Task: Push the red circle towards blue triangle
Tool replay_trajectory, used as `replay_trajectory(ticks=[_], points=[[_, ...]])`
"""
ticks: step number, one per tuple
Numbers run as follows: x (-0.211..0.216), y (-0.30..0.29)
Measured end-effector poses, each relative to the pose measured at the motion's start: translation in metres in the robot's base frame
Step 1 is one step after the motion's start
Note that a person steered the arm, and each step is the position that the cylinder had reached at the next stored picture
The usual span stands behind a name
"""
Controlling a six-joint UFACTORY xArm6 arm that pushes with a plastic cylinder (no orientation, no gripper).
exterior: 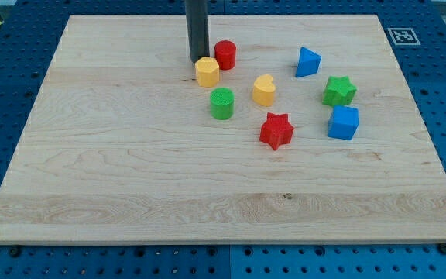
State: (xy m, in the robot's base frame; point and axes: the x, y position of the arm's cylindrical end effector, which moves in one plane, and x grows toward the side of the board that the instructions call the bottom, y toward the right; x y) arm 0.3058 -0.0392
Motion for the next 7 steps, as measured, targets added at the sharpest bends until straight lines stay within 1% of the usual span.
replay_trajectory(ticks=[1, 3, 4, 5, 7], points=[[-0.012, 0.015], [-0.012, 0.019], [-0.008, 0.019], [0.011, 0.019], [0.016, 0.028]])
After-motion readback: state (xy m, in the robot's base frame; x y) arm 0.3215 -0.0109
